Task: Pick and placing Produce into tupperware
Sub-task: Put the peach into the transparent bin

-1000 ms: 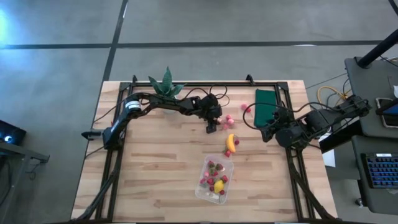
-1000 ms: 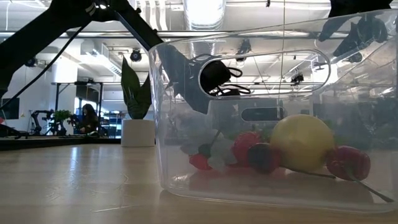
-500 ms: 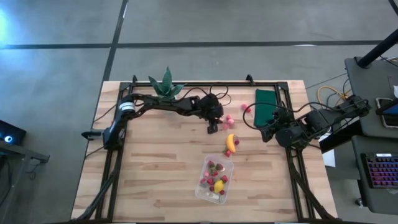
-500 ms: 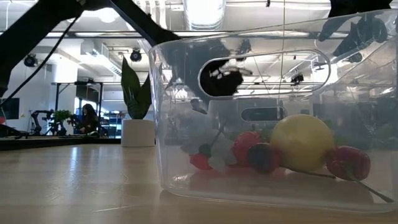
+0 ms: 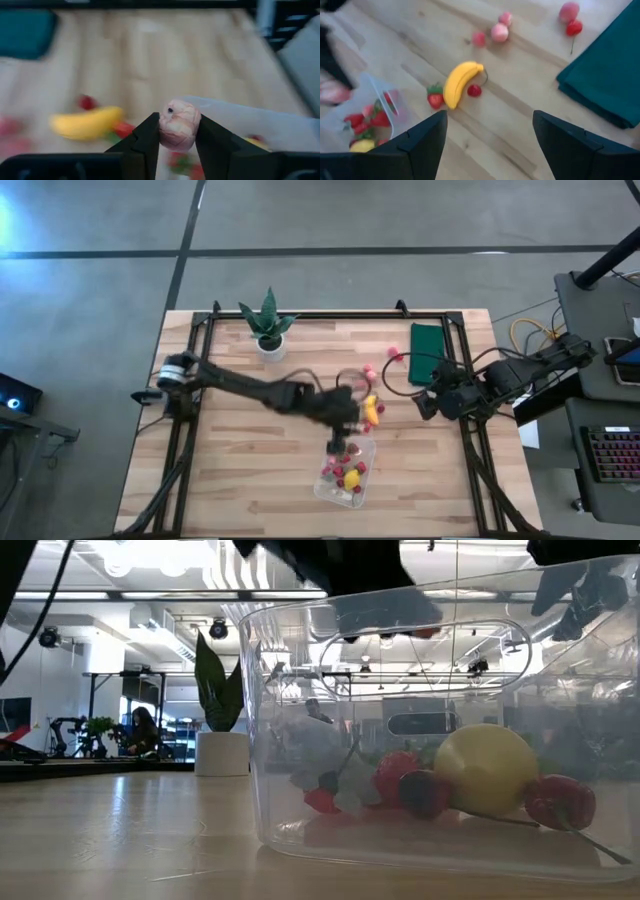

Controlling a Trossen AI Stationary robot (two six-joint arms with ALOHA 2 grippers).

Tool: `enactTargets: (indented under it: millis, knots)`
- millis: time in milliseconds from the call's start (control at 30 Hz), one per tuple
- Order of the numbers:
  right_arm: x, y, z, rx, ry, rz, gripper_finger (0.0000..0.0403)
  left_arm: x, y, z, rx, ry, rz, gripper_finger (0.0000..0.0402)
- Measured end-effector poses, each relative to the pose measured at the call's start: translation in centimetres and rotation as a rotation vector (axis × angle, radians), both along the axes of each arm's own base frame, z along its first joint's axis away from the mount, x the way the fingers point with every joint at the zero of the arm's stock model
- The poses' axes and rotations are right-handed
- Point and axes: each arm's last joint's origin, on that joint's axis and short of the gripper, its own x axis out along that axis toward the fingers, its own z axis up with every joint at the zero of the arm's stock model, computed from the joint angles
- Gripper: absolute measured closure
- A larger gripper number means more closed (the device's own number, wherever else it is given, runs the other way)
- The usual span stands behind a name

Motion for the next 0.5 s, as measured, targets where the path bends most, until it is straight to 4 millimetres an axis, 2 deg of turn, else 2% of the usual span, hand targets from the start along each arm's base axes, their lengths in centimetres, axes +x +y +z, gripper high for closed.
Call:
enactTargets:
  millis: [233,333,500]
  knots:
    - [0.5,0.5,-0.5,0.059,0.058,0.022,0.0117,-1.7,-5.3,-1.0,-0.184,0.104,0.053,0.03]
    - [0.7,0.5,-0.6,0.059,0.064,0.016,0.0117,-2.3,-6.6,-2.7,-0.251,0.17,0.091,0.03]
    - [1.0,0.7,-0.8,0.068,0.067,-0.009,0.0117,-3.3,-7.8,-6.9,-0.312,0.303,0.165,0.0299]
